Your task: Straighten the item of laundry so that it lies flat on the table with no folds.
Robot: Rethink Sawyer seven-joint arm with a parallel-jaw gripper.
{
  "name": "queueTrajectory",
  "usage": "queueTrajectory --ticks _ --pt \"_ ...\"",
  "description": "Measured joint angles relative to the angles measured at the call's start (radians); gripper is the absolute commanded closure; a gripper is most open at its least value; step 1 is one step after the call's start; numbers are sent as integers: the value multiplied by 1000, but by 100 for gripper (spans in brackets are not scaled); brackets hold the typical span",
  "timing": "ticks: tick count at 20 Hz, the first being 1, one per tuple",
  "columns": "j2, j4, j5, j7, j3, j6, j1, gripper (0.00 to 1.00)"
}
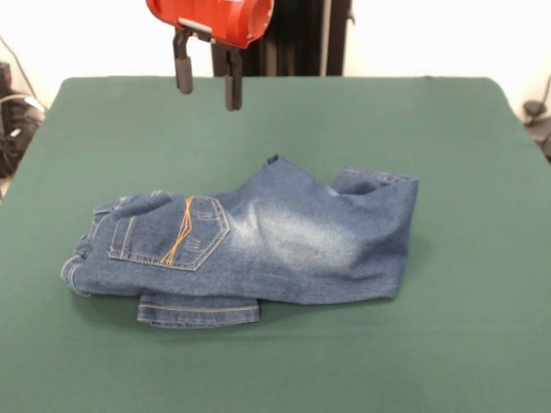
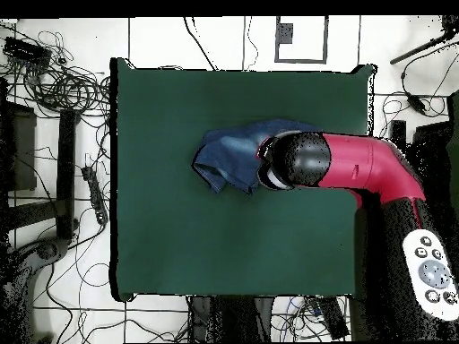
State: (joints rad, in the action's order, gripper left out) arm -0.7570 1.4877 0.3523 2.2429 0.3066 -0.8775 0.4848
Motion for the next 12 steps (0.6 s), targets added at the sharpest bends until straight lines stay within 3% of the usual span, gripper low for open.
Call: queueTrajectory --ticks 12 --pt "60 -115 16 0 0 -54 -1 0"
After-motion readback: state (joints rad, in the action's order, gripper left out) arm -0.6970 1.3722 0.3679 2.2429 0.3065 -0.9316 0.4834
